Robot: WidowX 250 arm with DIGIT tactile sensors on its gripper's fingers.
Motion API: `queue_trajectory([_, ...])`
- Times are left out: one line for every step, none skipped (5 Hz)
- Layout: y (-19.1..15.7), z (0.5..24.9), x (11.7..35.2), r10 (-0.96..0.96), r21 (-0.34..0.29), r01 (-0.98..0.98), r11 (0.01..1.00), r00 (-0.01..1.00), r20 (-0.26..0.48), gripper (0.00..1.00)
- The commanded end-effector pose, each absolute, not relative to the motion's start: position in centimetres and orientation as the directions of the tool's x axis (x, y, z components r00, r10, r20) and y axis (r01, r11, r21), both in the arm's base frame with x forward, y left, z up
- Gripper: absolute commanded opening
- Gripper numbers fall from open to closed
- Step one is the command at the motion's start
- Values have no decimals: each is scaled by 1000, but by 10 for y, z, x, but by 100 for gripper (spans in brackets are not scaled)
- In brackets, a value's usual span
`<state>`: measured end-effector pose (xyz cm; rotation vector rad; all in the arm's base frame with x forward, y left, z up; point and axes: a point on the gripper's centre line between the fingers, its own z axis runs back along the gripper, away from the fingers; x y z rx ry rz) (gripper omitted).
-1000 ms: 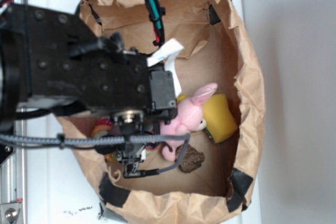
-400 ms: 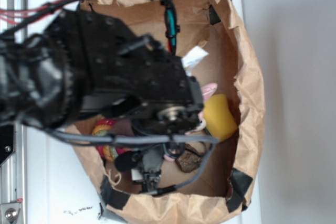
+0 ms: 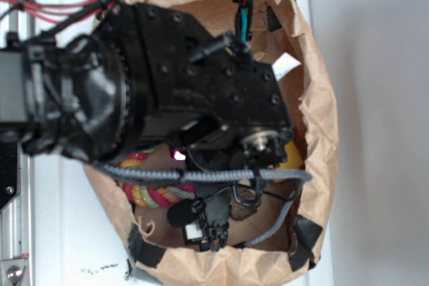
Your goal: Grab the multicolored rope.
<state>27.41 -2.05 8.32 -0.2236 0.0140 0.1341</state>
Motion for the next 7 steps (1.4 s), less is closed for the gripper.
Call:
queue_trajectory([-28, 66, 288, 156, -210, -151, 966, 988, 6, 100])
queue_trajectory([-34, 49, 288, 146, -227, -143, 963, 989, -6, 100])
queue_trajectory([-36, 44, 283, 128, -272, -130, 953, 991, -25, 100])
queue_trajectory([-37, 47, 274, 113, -262, -117, 958, 993, -30, 100])
queue_trajectory([-31, 48, 273, 100, -265, -92, 960, 995, 15, 100])
queue_trajectory([-31, 48, 273, 100, -265, -92, 960, 995, 15, 100])
queue_trajectory([-31, 48, 273, 100, -265, -92, 960, 995, 15, 100])
